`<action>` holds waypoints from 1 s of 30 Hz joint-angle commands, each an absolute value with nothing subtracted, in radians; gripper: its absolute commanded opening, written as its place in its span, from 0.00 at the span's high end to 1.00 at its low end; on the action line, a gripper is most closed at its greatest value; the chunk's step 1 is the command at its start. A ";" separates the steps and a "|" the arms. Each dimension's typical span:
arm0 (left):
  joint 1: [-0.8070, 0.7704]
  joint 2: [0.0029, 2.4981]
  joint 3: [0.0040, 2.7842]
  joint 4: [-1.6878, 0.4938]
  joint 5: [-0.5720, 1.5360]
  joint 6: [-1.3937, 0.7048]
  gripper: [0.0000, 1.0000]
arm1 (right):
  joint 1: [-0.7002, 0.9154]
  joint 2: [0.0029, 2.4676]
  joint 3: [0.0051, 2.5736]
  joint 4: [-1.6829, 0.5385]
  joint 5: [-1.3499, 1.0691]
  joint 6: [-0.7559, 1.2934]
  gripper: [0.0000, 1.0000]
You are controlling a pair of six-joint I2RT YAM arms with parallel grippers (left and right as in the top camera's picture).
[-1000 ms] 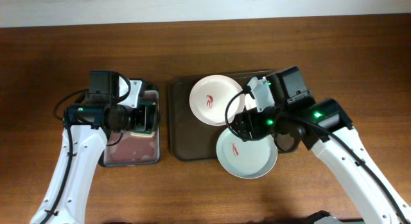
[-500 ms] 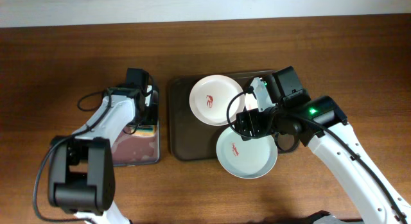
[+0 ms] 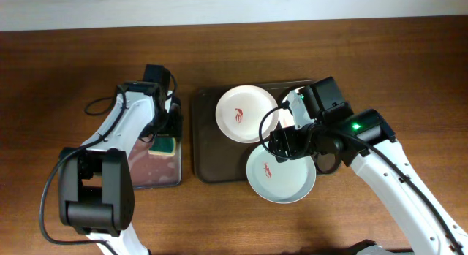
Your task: Clean dirty plates on tray and stack at the side
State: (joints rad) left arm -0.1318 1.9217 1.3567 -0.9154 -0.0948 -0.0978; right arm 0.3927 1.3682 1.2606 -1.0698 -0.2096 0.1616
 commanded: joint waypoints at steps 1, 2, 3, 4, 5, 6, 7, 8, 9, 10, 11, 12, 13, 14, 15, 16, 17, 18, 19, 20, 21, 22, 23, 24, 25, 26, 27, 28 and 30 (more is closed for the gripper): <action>-0.129 1.932 1.273 -0.835 -0.109 -0.102 0.45 | 0.399 1.371 1.279 -1.071 -0.201 0.170 0.09; -0.129 1.932 1.239 -0.799 -0.105 -0.115 0.47 | 0.399 1.371 1.279 -1.071 -0.201 0.170 0.09; -0.129 1.932 1.200 -0.755 -0.088 -0.117 0.63 | 0.399 1.371 1.279 -1.071 -0.201 0.170 0.09; -0.128 1.932 1.179 -0.727 -0.082 -0.120 0.83 | 0.399 1.371 1.279 -1.071 -0.201 0.170 0.09; -0.128 1.932 1.170 -0.713 -0.078 -0.119 0.92 | 0.399 1.371 1.279 -1.071 -0.201 0.170 0.09; -0.128 1.932 1.169 -0.712 -0.079 -0.119 1.00 | 0.399 1.371 1.279 -1.071 -0.201 0.170 0.09; -0.128 1.931 1.171 -0.720 -0.079 -0.119 1.00 | 0.399 1.371 1.279 -1.071 -0.201 0.170 0.09; -0.128 1.926 1.187 -0.749 -0.080 -0.117 1.00 | 0.399 1.371 1.279 -1.071 -0.201 0.170 0.09; -0.128 1.920 1.211 -0.784 -0.081 -0.109 1.00 | 0.399 1.371 1.279 -1.070 -0.201 0.170 0.09; -0.128 1.912 1.246 -0.830 -0.093 -0.108 1.00 | 0.399 1.371 1.279 -1.067 -0.197 0.171 0.10; -0.128 1.898 1.309 -0.904 -0.102 -0.107 1.00 | 0.397 1.375 1.279 -1.048 -0.197 0.184 0.12; -0.129 1.887 1.369 -0.969 -0.102 -0.107 1.00 | 0.395 1.386 1.279 -1.023 -0.183 0.220 0.17; -0.130 1.882 1.418 -1.016 -0.101 -0.107 1.00 | 0.385 1.406 1.279 -1.004 -0.155 0.250 0.23; -0.133 1.878 1.470 -1.060 -0.101 -0.107 1.00 | 0.377 1.426 1.279 -0.992 -0.141 0.261 0.25; -0.139 1.876 1.523 -1.101 -0.101 -0.107 1.00 | 0.358 1.477 1.279 -0.968 -0.146 0.269 0.28; -0.150 1.873 1.582 -1.143 -0.095 -0.107 1.00 | 0.346 1.518 1.279 -0.946 -0.145 0.271 0.31; -0.158 1.871 1.611 -1.161 -0.090 -0.107 1.00 | 0.332 1.564 1.279 -0.913 -0.146 0.271 0.38; -0.165 1.868 1.641 -1.173 -0.080 -0.107 1.00 | 0.310 1.632 1.279 -0.854 -0.146 0.291 0.47; -0.168 1.867 1.668 -1.181 -0.047 -0.107 1.00 | 0.291 1.689 1.279 -0.812 -0.146 0.314 0.52; -0.168 1.867 1.681 -1.183 -0.013 -0.107 1.00 | 0.279 1.735 1.279 -0.777 -0.147 0.316 0.56; -0.167 1.864 1.694 -1.182 0.051 -0.107 1.00 | 0.272 1.790 1.279 -0.732 -0.158 0.315 0.58; -0.167 1.858 1.695 -1.178 0.088 -0.103 1.00 | 0.272 1.831 1.279 -0.696 -0.176 0.310 0.61; -0.167 1.851 1.695 -1.174 0.113 -0.087 1.00 | 0.272 1.857 1.279 -0.670 -0.188 0.304 0.62; -0.167 1.841 1.695 -1.172 0.128 -0.073 1.00 | 0.275 1.878 1.280 -0.641 -0.187 0.304 0.65; -0.167 1.827 1.695 -1.172 0.128 -0.070 1.00 | 0.275 1.895 1.279 -0.616 -0.187 0.305 0.67; -0.167 1.815 1.695 -1.172 0.129 -0.066 1.00 | 0.275 1.908 1.279 -0.596 -0.187 0.305 0.74; -0.167 1.803 1.695 -1.171 0.136 -0.062 1.00 | 0.276 1.919 1.279 -0.585 -0.187 0.305 0.78; -0.168 1.792 1.695 -1.168 0.135 -0.062 1.00 | 0.275 1.934 1.279 -0.564 -0.187 0.305 0.80; -0.168 1.785 1.695 -1.157 0.136 -0.059 1.00 | 0.276 1.942 1.279 -0.546 -0.191 0.307 0.85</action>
State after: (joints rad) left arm -0.1680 1.8381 1.6680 -1.1706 0.1078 -0.0853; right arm 0.2710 1.9106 1.2671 -0.5632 -0.1783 0.3077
